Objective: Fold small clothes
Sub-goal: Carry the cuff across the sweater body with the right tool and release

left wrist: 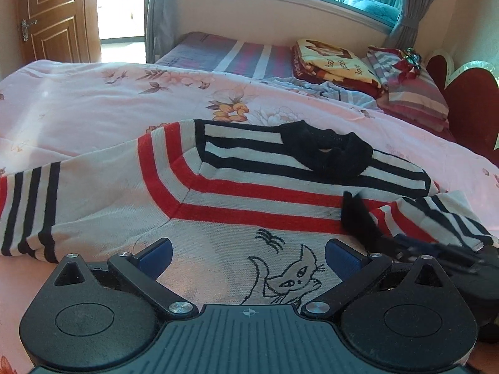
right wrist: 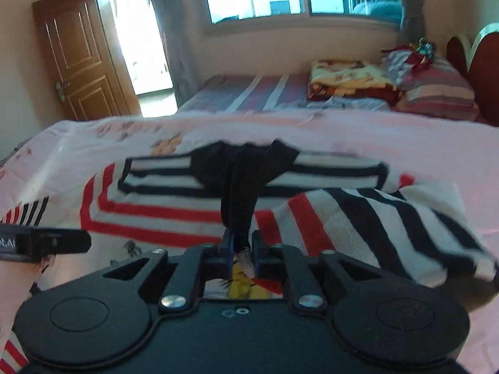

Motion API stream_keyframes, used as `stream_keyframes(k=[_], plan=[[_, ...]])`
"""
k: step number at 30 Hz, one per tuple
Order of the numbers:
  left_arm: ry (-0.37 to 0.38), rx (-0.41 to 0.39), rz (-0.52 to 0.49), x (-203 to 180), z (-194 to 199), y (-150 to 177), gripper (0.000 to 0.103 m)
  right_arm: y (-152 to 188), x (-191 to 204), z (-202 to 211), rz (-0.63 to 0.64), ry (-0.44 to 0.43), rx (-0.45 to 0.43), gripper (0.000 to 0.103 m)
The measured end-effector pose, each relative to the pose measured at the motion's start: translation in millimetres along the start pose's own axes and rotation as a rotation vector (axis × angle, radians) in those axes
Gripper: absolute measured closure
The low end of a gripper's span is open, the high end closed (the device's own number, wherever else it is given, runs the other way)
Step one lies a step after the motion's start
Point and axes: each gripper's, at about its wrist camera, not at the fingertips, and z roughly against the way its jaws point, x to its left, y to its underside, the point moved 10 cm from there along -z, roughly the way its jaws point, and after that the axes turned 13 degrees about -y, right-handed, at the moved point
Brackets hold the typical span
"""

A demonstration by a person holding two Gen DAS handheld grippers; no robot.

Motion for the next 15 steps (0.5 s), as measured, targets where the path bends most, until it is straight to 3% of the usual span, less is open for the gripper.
stream_keyframes(k=[2,4,7,10,11,13,15], plan=[[0.055,0.038,0.03,-3,-10,3,0.0,9,6,-12,-0.001,0.0,0.05,0.073],[0.13,0.083,0.062,-14,-20,7,0.001,9,10,-5,-0.003,0.003,0.037,0.072],[0.243,0.154,0.076,-43,-31,15,0.001,10,0,36,-0.003,0.07,-0.031,0.068],[0.272,0.189,0.069,-67,-43,25,0.001,17,-20,71,0.002,0.151,-0.059,0.06],[0.288,0.192,0.079,-73,-46,27,0.005,22,-27,79,0.001,0.177,-0.06,0.059],[0.385,0.179,0.115,-85,-50,25,0.038,34,-43,92,-0.01,0.225,-0.053,0.059],[0.406,0.199,0.123,-95,-55,26,0.046,45,-59,102,-0.025,0.274,-0.048,0.059]])
